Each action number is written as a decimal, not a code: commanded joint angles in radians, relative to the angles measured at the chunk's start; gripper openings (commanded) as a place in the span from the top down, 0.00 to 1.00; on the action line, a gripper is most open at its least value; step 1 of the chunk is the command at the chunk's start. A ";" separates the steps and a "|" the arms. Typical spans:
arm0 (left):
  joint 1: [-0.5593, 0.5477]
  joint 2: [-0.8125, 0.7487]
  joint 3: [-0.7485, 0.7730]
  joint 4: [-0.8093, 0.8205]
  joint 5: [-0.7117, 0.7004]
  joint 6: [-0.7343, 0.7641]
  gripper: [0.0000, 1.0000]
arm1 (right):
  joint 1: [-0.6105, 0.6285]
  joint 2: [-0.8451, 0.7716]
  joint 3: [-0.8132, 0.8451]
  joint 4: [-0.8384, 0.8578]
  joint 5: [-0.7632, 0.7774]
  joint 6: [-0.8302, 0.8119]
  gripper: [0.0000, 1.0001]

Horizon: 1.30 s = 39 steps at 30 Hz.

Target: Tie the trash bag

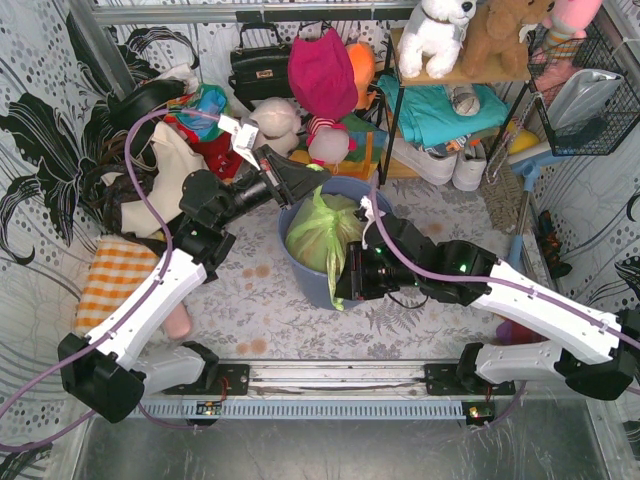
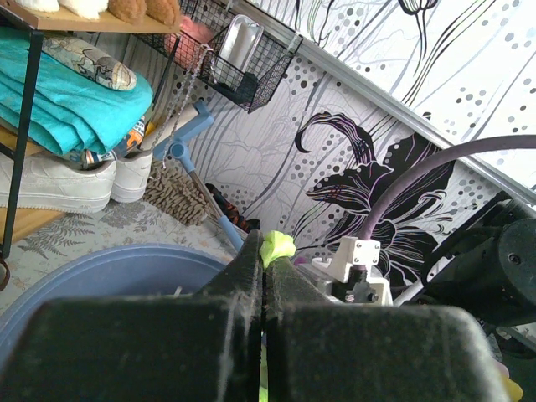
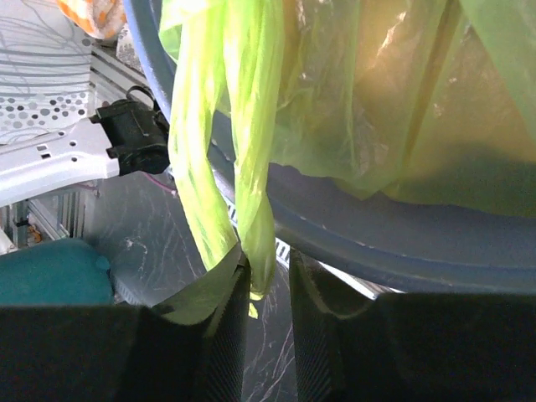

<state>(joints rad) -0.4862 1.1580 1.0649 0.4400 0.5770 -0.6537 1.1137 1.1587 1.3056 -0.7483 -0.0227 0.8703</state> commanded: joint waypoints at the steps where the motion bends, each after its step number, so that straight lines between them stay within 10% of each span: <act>1: 0.002 -0.030 0.015 0.030 -0.006 0.025 1.00 | 0.026 0.000 -0.032 0.018 0.061 -0.002 0.74; 25: 0.002 0.219 0.305 -0.208 -0.408 0.285 1.00 | 0.049 -0.150 -0.085 0.332 -0.394 -0.175 1.00; 39: 0.008 0.462 0.364 -0.374 -0.592 0.369 1.00 | 0.048 -0.195 -0.546 0.617 -0.780 -0.075 1.00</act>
<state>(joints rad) -0.5186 1.5547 1.3464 0.0193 0.2272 -0.3660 1.1225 0.9752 0.8486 -0.1604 -0.4835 0.7349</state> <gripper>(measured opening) 0.010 0.001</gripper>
